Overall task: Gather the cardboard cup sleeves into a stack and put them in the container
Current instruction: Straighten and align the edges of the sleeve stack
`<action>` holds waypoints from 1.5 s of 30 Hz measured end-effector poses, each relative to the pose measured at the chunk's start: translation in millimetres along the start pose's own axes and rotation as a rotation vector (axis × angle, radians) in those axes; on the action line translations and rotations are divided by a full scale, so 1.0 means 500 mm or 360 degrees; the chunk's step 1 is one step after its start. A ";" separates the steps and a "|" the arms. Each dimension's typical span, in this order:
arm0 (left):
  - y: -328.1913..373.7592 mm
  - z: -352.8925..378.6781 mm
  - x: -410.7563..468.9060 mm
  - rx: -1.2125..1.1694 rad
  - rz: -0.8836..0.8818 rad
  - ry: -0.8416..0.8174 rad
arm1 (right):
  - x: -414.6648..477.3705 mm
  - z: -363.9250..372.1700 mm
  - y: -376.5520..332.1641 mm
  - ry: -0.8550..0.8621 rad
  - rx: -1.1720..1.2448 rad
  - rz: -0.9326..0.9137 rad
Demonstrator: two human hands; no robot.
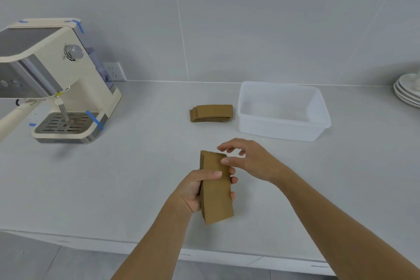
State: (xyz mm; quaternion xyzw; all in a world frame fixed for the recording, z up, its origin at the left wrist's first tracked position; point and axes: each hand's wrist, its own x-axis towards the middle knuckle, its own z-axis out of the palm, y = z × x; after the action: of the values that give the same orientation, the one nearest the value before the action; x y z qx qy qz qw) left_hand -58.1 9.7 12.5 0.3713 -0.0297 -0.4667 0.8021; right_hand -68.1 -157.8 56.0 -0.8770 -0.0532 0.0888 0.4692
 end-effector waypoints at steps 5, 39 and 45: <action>-0.002 0.006 0.006 0.0120 -0.0101 -0.0082 | -0.006 -0.005 0.003 -0.0102 0.0039 0.0007; 0.088 -0.098 -0.040 0.0205 0.0532 0.0436 | 0.035 -0.002 -0.021 0.0685 0.1125 0.0275; 0.086 -0.088 -0.046 0.0442 0.0608 0.0587 | 0.042 0.014 -0.027 0.0700 0.1119 0.0338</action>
State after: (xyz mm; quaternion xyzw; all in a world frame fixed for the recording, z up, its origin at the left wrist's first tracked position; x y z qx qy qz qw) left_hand -22.6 64.9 14.5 0.5437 -0.0162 -0.2236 0.8088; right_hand -49.2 -141.0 61.2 -0.6623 0.1722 -0.0397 0.7281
